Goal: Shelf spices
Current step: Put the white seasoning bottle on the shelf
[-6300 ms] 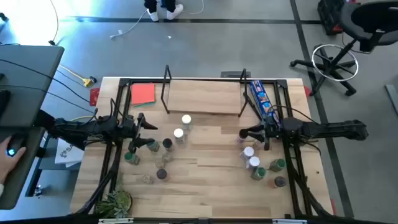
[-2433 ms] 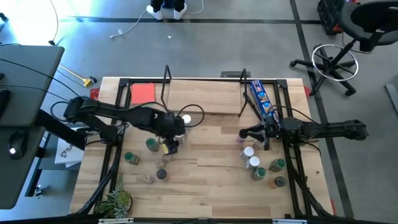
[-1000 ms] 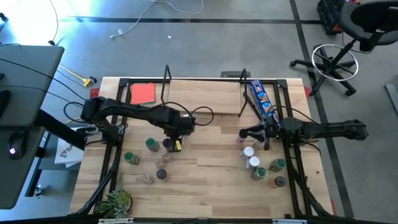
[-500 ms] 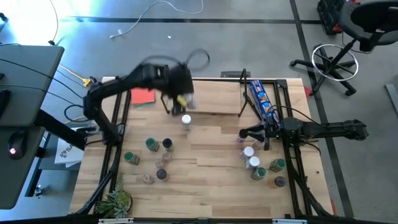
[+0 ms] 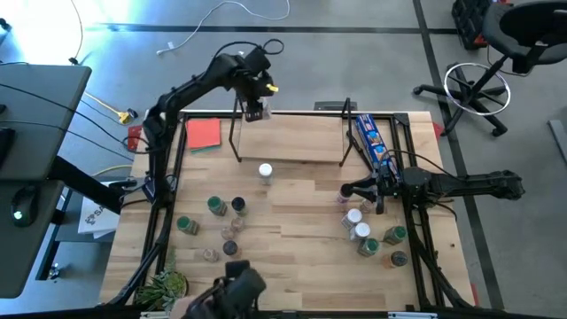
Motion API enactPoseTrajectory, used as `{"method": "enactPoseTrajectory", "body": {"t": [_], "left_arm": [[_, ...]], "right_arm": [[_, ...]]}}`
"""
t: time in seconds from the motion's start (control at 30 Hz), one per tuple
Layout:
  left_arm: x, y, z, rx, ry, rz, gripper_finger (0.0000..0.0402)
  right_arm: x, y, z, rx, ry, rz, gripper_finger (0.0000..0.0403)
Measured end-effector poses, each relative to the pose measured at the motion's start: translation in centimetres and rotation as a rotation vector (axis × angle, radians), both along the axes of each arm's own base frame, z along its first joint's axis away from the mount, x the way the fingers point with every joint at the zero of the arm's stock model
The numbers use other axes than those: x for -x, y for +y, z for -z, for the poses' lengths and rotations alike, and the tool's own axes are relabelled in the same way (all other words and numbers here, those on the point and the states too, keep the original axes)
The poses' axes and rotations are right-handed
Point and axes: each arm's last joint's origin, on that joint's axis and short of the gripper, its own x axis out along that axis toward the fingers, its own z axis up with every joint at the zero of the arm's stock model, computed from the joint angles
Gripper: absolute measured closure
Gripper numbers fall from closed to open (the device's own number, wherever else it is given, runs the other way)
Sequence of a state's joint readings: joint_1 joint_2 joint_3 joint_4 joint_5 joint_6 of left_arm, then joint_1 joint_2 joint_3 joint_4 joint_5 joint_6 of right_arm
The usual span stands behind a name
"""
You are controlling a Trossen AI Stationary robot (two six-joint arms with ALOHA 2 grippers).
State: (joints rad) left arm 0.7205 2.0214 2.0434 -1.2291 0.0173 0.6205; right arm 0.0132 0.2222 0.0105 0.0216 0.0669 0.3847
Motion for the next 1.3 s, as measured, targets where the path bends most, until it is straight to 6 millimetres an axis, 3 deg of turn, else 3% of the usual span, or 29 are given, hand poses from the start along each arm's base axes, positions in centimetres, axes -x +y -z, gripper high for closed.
{"method": "enactPoseTrajectory", "body": {"t": [0.13,0.37,0.77,1.3], "left_arm": [[-0.5,1.4,1.9,0.021,0.056,-0.001,0.0213],[-0.5,1.8,3.7,0.028,0.173,0.038,0.0213],[0.6,2.9,3.9,0.069,0.155,0.027,0.0205],[0.6,3.8,5.0,0.045,0.186,0.025,0.0202]], "right_arm": [[0.0,0.0,0.0,0.000,0.000,0.000,0.0295],[0.0,0.0,0.0,0.000,0.000,0.000,0.0295],[0.0,0.0,0.0,0.000,0.000,0.000,0.0295],[0.0,0.0,0.0,0.000,0.000,0.000,0.0295]]}}
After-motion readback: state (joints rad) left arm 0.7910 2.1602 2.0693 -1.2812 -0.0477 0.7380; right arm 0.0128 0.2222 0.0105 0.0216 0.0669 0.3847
